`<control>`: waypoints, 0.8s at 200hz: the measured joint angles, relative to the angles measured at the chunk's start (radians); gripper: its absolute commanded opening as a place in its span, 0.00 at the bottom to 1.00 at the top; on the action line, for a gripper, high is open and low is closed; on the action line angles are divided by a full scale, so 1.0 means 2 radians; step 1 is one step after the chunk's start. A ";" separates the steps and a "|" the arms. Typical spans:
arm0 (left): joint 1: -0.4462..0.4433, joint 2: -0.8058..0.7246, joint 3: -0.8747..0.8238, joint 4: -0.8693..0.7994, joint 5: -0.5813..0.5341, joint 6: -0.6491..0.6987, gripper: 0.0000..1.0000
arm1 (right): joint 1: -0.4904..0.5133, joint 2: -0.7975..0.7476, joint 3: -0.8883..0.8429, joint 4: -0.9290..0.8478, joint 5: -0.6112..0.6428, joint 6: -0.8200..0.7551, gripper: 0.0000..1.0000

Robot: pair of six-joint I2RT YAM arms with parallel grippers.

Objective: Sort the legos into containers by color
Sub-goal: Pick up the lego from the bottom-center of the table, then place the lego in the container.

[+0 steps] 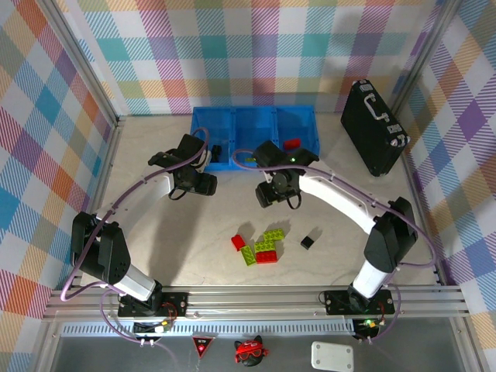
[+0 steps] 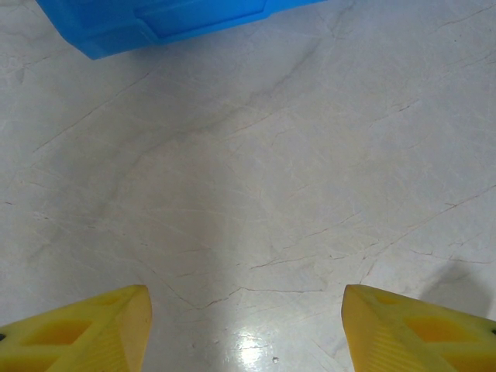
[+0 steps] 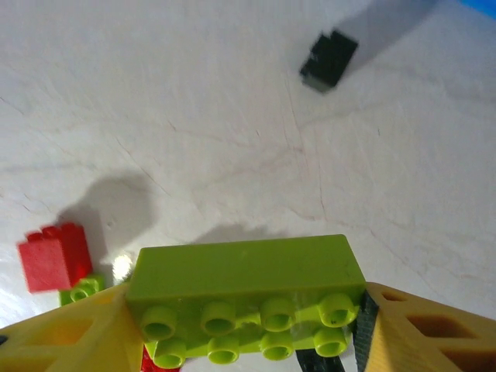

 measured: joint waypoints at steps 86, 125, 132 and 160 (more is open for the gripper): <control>0.001 0.000 0.000 0.002 -0.010 0.000 0.66 | -0.023 0.149 0.208 -0.003 -0.005 0.003 0.64; 0.002 -0.005 0.000 0.002 -0.010 0.000 0.66 | -0.045 0.220 0.291 -0.008 -0.010 0.017 0.64; 0.002 -0.006 0.000 0.002 -0.010 0.000 0.66 | -0.049 0.232 0.305 -0.008 -0.010 0.018 0.64; 0.002 -0.007 0.000 0.002 -0.010 0.000 0.66 | -0.065 0.280 0.360 -0.011 -0.010 0.025 0.64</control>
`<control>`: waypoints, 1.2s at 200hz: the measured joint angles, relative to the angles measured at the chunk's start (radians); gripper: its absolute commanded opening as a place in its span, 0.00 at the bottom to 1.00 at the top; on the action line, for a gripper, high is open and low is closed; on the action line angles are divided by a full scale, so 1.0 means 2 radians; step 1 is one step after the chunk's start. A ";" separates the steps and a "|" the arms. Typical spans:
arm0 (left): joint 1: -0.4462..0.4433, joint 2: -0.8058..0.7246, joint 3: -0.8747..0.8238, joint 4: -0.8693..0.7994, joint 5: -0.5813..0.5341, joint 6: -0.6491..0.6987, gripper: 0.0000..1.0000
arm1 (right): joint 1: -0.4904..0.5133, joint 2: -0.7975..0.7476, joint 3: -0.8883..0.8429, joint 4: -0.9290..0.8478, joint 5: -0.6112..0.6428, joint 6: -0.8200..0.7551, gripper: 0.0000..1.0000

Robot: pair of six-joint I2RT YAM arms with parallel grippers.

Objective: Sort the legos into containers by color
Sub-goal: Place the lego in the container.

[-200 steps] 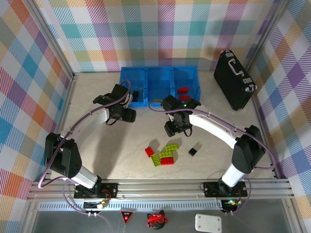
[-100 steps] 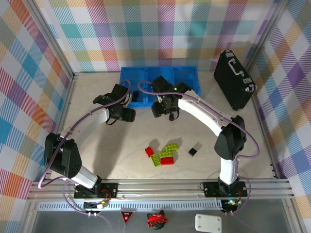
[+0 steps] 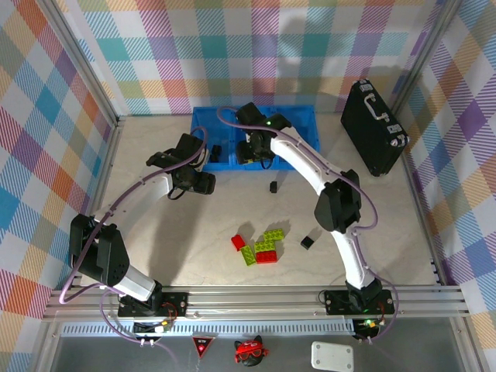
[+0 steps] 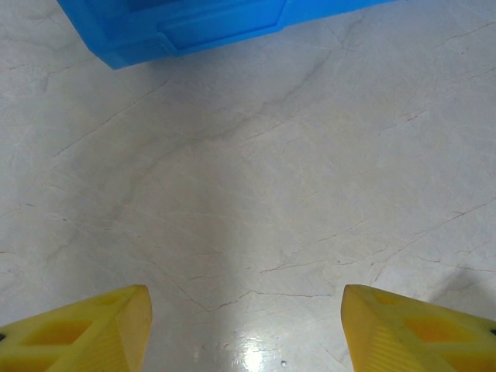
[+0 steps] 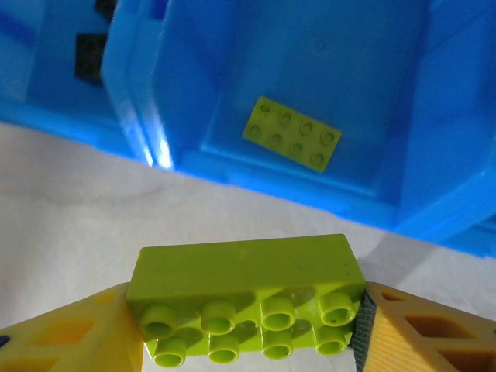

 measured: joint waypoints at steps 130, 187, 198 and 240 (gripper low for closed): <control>0.000 0.000 0.000 0.000 0.000 0.000 0.66 | -0.043 0.113 0.086 0.048 -0.019 0.009 0.63; 0.000 0.000 0.000 0.000 0.000 0.000 0.65 | -0.043 0.154 0.089 0.070 -0.028 0.018 0.68; 0.000 0.000 0.000 0.000 0.000 0.000 0.66 | -0.043 0.155 0.089 0.070 -0.028 0.018 0.69; 0.000 0.000 0.000 0.000 0.001 0.000 0.66 | -0.043 0.154 0.095 0.072 -0.028 0.019 0.73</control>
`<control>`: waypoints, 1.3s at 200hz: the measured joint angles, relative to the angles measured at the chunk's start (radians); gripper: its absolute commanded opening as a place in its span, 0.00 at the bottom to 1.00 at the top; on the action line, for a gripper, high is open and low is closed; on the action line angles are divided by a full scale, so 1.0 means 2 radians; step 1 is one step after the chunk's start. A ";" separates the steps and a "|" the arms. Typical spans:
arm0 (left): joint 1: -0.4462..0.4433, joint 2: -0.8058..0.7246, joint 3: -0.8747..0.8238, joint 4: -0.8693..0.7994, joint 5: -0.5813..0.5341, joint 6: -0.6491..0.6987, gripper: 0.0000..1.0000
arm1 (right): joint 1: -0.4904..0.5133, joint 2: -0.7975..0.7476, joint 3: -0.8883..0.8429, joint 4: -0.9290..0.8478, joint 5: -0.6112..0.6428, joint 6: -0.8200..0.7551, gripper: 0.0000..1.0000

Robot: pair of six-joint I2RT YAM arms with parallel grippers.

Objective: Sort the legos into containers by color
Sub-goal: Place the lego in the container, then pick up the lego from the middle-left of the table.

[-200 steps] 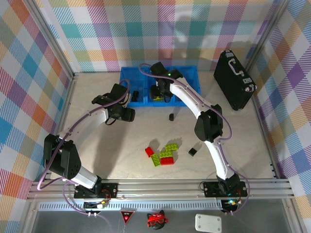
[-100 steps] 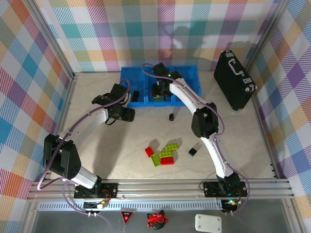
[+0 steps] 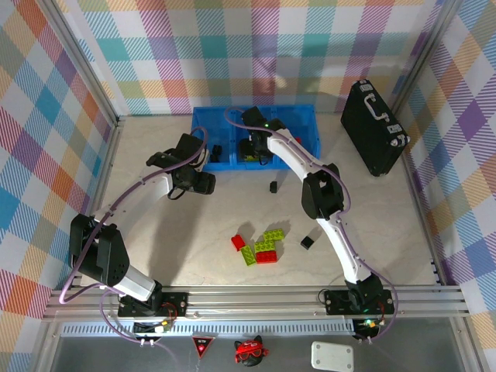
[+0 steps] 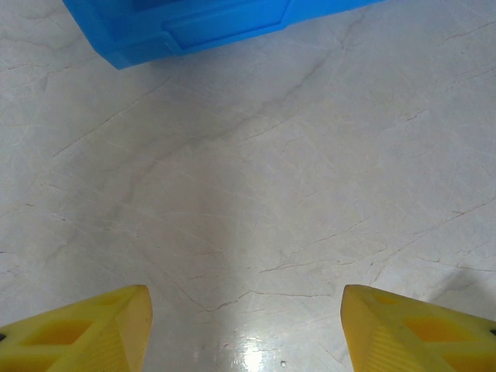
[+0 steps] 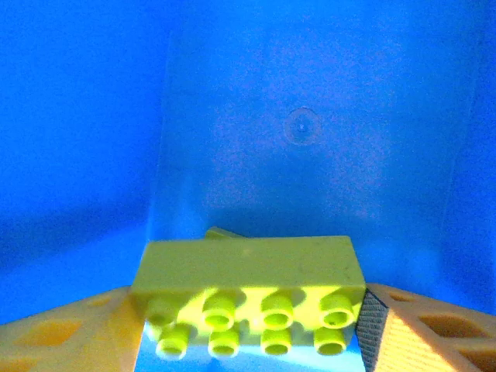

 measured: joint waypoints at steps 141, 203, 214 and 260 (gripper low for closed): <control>0.000 0.002 0.000 0.006 0.002 0.000 0.65 | 0.015 -0.198 -0.091 -0.022 -0.011 -0.005 0.73; 0.000 0.010 -0.002 0.012 0.006 0.000 0.65 | 0.018 -0.325 -0.267 0.004 -0.023 -0.005 0.73; 0.000 0.010 -0.002 0.012 0.009 -0.001 0.65 | 0.018 -0.347 -0.295 0.007 -0.024 -0.005 0.73; -0.004 0.010 -0.002 0.011 0.014 -0.007 0.65 | 0.018 -0.442 -0.408 0.027 -0.027 -0.005 0.72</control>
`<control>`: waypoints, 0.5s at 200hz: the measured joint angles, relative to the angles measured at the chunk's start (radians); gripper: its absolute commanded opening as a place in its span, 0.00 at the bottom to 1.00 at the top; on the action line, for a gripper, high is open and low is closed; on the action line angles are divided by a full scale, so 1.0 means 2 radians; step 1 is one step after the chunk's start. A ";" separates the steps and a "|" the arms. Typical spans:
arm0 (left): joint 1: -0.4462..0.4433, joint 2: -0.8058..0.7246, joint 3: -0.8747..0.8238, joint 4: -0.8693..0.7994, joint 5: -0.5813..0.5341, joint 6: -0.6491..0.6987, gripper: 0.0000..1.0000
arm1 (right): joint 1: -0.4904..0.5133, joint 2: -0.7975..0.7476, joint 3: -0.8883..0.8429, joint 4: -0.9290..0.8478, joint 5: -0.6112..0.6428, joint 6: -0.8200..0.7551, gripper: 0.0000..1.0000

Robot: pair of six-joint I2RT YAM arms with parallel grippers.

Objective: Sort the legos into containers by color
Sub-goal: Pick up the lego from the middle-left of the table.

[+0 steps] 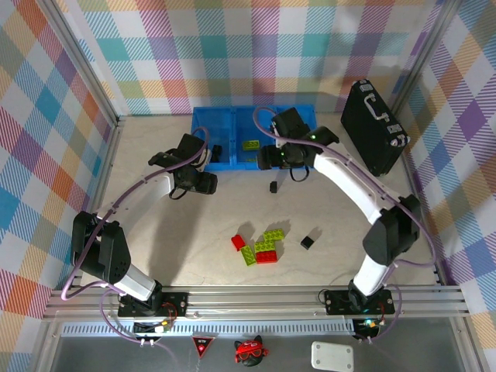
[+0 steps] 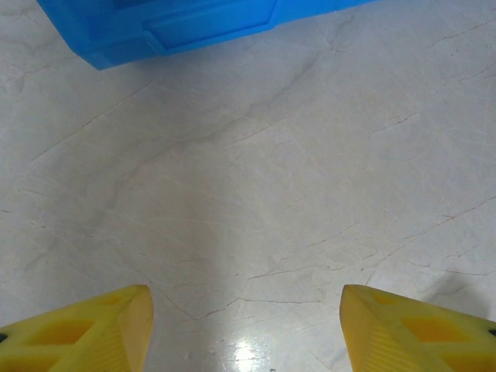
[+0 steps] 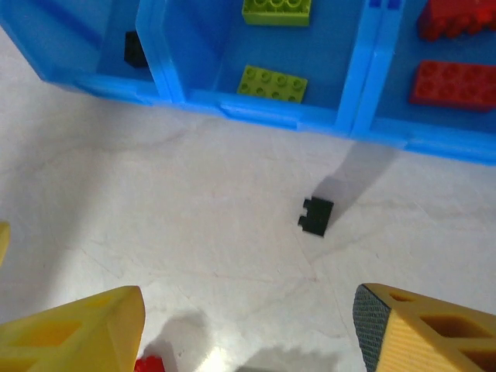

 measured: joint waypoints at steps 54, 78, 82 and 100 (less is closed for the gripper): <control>-0.037 0.000 0.011 -0.004 0.002 -0.032 0.65 | 0.000 -0.093 -0.118 0.008 -0.002 0.009 0.72; -0.060 0.000 0.018 -0.006 0.004 -0.054 0.65 | 0.000 -0.120 -0.162 0.009 -0.003 0.017 0.72; -0.064 0.000 0.019 -0.007 0.005 -0.058 0.65 | 0.000 -0.124 -0.169 0.009 -0.003 0.018 0.72; -0.083 0.003 0.023 -0.014 0.003 -0.076 0.65 | 0.000 -0.135 -0.192 0.008 -0.007 0.025 0.72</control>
